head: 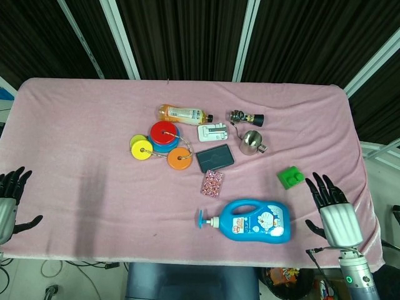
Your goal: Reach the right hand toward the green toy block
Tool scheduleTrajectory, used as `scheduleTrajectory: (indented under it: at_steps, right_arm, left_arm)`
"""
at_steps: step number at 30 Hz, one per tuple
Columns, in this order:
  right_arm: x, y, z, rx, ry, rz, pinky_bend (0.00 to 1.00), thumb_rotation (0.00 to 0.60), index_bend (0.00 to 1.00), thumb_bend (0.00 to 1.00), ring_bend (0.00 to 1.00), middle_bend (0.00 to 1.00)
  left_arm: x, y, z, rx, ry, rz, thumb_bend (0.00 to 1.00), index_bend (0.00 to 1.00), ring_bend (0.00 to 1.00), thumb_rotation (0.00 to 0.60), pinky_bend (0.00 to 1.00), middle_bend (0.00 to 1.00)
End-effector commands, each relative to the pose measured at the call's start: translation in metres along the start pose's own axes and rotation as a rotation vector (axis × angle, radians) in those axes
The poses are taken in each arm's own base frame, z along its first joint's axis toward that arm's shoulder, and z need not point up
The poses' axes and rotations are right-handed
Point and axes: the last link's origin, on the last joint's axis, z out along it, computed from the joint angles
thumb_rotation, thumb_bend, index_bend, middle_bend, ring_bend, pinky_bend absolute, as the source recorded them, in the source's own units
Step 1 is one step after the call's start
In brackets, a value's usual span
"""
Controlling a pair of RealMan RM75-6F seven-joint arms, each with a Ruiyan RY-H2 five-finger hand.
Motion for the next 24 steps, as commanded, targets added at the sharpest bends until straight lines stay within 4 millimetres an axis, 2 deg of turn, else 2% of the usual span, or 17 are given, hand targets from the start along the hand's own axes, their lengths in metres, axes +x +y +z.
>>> scheduleTrajectory:
  at_steps: [1,9,10,12,16,24]
  right_arm:
    - [0.000,-0.003,0.004,-0.009,-0.008,0.018,0.24,0.600,0.00,0.12,0.00,0.00]
    - [0.003,-0.020,0.032,-0.026,-0.039,0.109,0.24,0.600,0.00,0.09,0.00,0.00]
    - [0.003,-0.023,0.039,-0.028,-0.046,0.116,0.24,0.600,0.00,0.07,0.00,0.00]
    - [0.003,-0.039,0.069,-0.038,-0.095,0.152,0.24,0.600,0.00,0.04,0.00,0.00]
    - [-0.002,-0.050,0.099,-0.065,-0.167,0.130,0.24,0.600,0.00,0.00,0.00,0.00]
    - [-0.027,-0.057,0.137,-0.132,-0.287,0.074,0.24,0.600,0.00,0.00,0.00,0.00]
  left_arm:
    - [0.000,0.000,0.000,0.001,-0.002,-0.002,0.00,0.00,0.00,0.600,0.00,0.00]
    - [0.000,-0.001,0.001,0.008,-0.009,-0.011,0.00,0.00,0.00,0.600,0.00,0.00]
    - [0.000,-0.001,0.001,0.010,-0.011,-0.013,0.00,0.00,0.00,0.600,0.00,0.00]
    - [0.000,-0.001,0.001,0.014,-0.015,-0.021,0.00,0.00,0.00,0.600,0.00,0.00]
    - [0.000,-0.002,0.002,0.018,-0.023,-0.027,0.00,0.00,0.00,0.600,0.00,0.00]
    - [0.000,-0.003,0.003,0.033,-0.041,-0.039,0.00,0.00,0.00,0.600,0.00,0.00]
